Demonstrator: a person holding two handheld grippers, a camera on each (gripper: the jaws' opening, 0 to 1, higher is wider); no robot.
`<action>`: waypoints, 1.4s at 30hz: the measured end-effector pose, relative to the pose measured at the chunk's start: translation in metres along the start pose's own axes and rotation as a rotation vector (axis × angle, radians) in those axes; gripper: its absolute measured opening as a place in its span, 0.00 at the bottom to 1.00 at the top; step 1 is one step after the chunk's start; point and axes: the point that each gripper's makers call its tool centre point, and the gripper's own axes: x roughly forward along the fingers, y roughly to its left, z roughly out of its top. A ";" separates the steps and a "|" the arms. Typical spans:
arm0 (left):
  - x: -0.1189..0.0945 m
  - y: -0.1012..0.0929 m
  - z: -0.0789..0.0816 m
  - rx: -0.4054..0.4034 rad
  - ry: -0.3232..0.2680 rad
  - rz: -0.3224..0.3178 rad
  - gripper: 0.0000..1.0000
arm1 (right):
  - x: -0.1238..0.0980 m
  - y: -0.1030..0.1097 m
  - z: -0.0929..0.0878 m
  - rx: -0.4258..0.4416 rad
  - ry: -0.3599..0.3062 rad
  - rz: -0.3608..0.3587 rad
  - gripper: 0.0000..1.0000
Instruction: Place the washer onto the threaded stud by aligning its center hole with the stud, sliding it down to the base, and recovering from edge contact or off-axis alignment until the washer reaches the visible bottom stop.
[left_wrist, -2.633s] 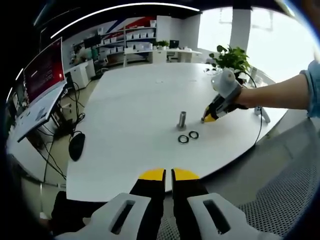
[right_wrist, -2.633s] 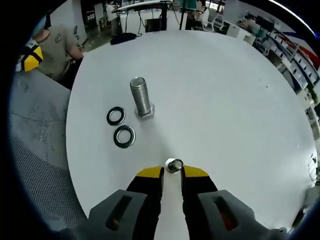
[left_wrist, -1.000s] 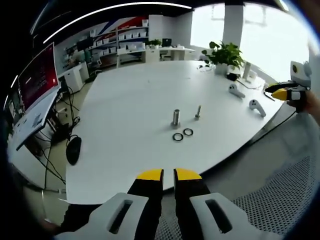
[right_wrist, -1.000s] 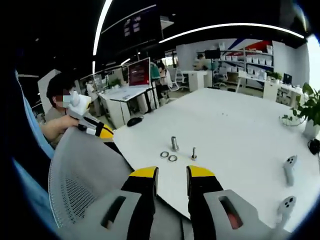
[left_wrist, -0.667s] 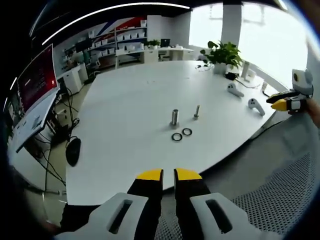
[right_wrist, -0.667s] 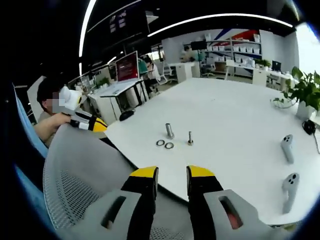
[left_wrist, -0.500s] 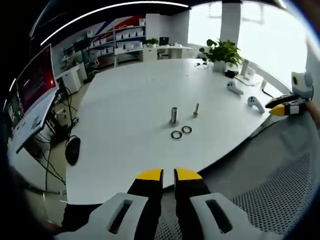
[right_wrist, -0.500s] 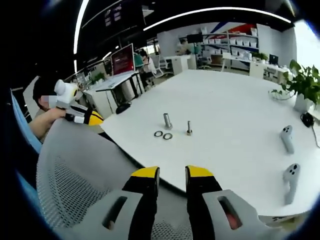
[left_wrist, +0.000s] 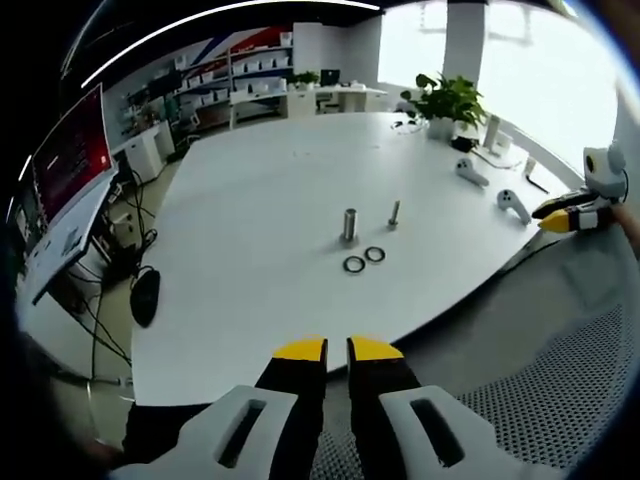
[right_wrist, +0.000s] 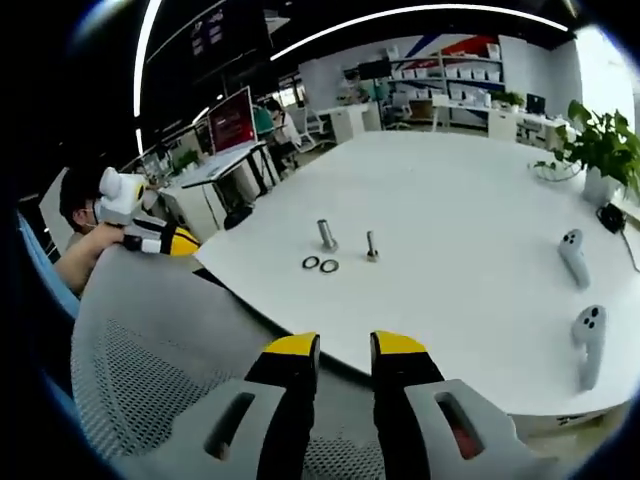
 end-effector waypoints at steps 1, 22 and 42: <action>0.000 0.000 0.000 0.004 0.002 -0.002 0.05 | 0.000 0.000 0.000 0.001 0.002 0.003 0.23; -0.001 -0.010 0.006 0.033 -0.035 -0.052 0.10 | 0.000 0.004 -0.004 0.027 0.015 0.035 0.23; 0.011 -0.019 0.041 0.414 0.019 -0.248 0.22 | -0.001 -0.002 0.000 0.041 -0.010 0.001 0.23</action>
